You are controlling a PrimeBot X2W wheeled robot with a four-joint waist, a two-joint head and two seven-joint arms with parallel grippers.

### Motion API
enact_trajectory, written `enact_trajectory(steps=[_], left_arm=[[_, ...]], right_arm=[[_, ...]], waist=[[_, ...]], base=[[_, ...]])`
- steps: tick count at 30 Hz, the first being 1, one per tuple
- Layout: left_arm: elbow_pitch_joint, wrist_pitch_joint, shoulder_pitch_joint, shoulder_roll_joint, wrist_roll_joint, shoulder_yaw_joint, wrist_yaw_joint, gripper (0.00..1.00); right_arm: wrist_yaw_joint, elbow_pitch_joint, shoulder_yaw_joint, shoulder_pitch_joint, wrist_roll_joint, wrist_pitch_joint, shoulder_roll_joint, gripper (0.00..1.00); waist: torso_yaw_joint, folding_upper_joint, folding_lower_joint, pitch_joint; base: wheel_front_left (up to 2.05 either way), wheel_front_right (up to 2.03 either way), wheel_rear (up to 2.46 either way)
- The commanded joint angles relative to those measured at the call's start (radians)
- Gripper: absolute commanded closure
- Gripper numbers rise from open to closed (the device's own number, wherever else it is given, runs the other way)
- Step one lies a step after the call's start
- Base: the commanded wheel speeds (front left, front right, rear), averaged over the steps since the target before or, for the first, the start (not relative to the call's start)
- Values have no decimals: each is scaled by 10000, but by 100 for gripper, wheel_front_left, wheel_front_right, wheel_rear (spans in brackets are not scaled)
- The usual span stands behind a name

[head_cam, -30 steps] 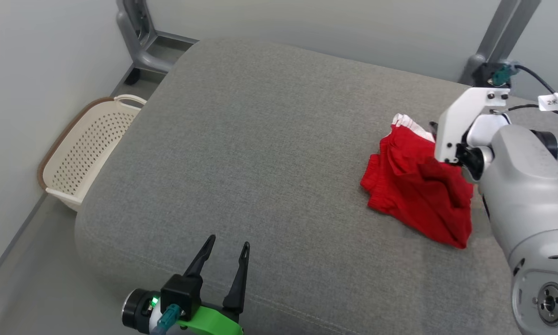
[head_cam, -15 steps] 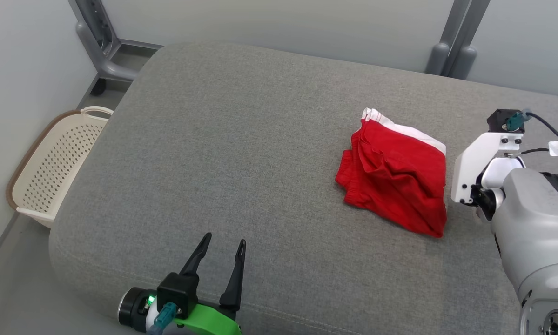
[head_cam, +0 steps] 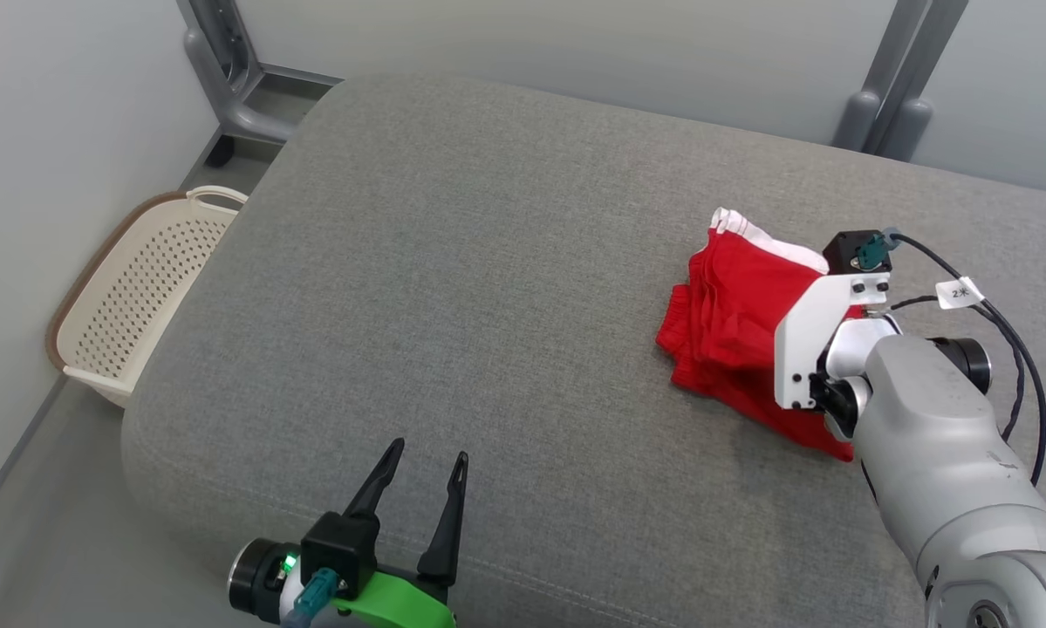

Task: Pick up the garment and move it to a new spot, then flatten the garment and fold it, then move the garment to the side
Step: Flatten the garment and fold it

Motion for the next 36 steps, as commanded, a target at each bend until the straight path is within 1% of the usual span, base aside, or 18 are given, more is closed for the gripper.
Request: enact_trajectory(steps=[1, 4, 8, 11, 14, 17, 23, 27, 32, 33, 34, 35, 36], left_arm=[[9, -6, -135, 10, -50, -14, 14, 0], [71, -6, -139, 13, -99, -79, 27, 0], [124, -6, -162, 11, -126, -85, 12, 0], [109, -6, -148, 10, -104, -73, 33, 0], [90, -6, -121, 10, -94, -104, 53, 0], [89, -6, -109, 10, -102, -166, 49, 0], [171, -6, -7, 11, -152, -323, 59, 0], [226, -6, 85, 11, -117, -335, 64, 0], [238, -6, 244, 52, -62, -225, 100, 0], [239, -6, 271, 75, -61, -192, 115, 0], [225, -6, 285, 97, -55, -167, 123, 0], [199, -6, 288, 113, -38, -140, 127, 0], [178, -6, 308, 127, -27, -121, 140, 0]], right_arm=[[-4, 72, 206, 80, 211, -25, -38, 100], [-4, 170, 1361, -1, 1103, -108, -14, 100], [-6, 197, 3297, 289, 2653, 71, -28, 100], [-4, -350, 4724, 491, 3859, 331, -19, 100], [-4, -985, 5800, 770, 4743, 607, -24, 100], [-4, -1263, 6370, 732, 5098, 643, -23, 100], [-4, -1296, 6944, 618, 5524, 555, -23, 100], [-4, -1494, 7394, 736, 6040, 563, -22, 100], [-6, -1927, 8015, 698, 6859, 672, -28, 100], [-6, -1967, 8059, 611, 7015, 666, -31, 90], [-6, -1929, 8066, 477, 7120, 614, -33, 57], [-6, -1743, 7985, 332, 7179, 608, -40, 0], [-6, -1566, 7890, 196, 7173, 498, -46, 0]], waist=[[105, 0, 0, -9], [258, 0, 0, -49], [339, 0, 0, -117], [345, 0, 0, -134], [358, 0, 0, -135], [441, 0, 0, -137], [811, 0, 0, -245], [1052, 0, 0, -362], [1053, 0, 0, -514], [1012, 0, 0, -563], [959, 0, 0, -611], [893, 0, 0, -663], [818, 0, 0, -727]], base=[[0, 0, 0], [0, 0, 0], [0, 0, 0], [0, 0, 0], [0, 0, 0], [0, 0, 0], [0, 0, 0], [0, 0, 0], [0, 0, 0], [0, 0, 0], [0, 0, 0], [0, 0, 0], [0, 0, 0]])
